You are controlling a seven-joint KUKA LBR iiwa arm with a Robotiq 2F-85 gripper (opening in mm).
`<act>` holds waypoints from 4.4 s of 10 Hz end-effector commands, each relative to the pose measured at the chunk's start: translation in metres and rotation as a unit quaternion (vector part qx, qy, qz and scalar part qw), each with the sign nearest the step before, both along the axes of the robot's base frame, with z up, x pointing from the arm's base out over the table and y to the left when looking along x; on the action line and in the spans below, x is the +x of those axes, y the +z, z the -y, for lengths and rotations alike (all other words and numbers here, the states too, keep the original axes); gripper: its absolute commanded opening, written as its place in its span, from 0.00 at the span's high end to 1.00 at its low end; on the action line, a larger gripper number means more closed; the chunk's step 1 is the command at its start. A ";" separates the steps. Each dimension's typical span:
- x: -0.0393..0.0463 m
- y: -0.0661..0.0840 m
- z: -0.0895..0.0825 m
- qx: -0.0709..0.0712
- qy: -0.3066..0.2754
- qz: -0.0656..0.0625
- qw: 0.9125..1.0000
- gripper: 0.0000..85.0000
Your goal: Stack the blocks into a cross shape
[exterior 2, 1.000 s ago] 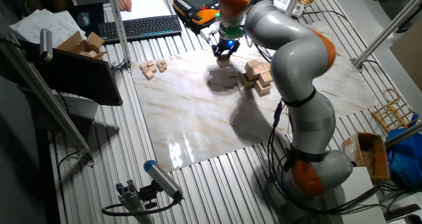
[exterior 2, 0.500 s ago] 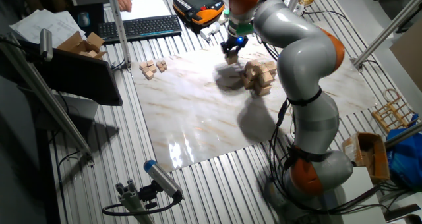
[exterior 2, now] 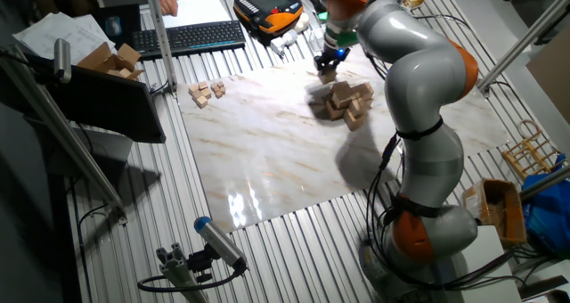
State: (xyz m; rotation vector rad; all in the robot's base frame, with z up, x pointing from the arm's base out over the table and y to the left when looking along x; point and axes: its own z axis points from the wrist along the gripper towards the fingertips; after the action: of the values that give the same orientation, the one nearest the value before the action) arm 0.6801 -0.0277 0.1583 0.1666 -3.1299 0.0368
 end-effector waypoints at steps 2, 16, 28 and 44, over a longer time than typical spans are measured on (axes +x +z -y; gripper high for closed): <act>-0.0018 -0.007 0.049 -0.003 -0.003 0.003 1.000 1.00; -0.0165 -0.026 0.066 0.019 0.005 -0.003 1.000 1.00; -0.0354 -0.039 0.069 0.026 -0.012 -0.008 1.000 1.00; -0.0375 -0.043 0.068 0.013 -0.025 0.001 1.000 0.80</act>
State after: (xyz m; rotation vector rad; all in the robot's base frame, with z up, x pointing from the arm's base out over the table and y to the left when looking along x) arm 0.6425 -0.0953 0.1150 0.0900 -3.1359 -0.0057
